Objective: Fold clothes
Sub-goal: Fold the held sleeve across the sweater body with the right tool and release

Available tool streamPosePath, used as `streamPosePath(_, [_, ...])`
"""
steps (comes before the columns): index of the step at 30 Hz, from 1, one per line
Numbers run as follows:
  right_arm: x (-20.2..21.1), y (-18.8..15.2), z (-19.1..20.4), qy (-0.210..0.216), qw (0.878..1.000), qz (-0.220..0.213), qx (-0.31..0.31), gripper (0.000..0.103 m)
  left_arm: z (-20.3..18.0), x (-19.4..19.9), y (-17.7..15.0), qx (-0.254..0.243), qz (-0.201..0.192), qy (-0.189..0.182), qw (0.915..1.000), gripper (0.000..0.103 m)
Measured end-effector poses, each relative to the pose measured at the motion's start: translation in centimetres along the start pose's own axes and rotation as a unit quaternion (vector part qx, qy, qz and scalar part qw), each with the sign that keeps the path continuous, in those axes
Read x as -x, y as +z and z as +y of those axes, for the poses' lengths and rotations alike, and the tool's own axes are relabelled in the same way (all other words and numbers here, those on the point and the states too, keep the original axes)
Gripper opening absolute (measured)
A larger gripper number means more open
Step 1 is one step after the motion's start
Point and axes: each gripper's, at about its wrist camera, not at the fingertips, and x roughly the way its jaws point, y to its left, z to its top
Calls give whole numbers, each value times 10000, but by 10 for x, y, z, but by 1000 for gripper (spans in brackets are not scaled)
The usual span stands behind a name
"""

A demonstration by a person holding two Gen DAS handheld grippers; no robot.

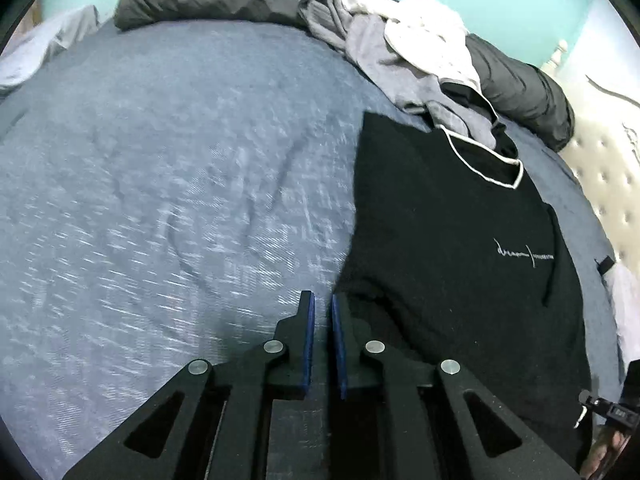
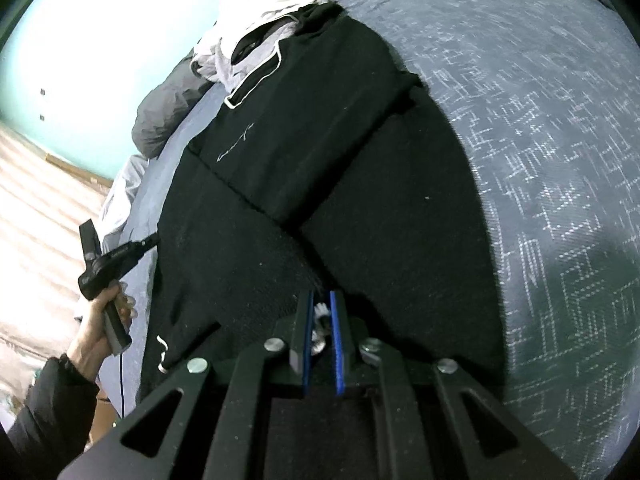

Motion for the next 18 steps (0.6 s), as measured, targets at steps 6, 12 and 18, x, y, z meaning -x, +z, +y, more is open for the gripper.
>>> streamPosePath(6, [4, 4, -1, 39, 9998, -135, -120, 47, -33, 8, 5, -396, -92, -172, 9990, 25])
streamPosePath(12, [-4, -1, 10, -71, 9998, 64, 195, 43, -69, -22, -4, -907, 289, -104, 9954, 25])
streamPosePath(18, [-8, -6, 13, -268, 9984, 194, 449, 6, -58, -39, -12, -631, 483, -106, 9968, 27])
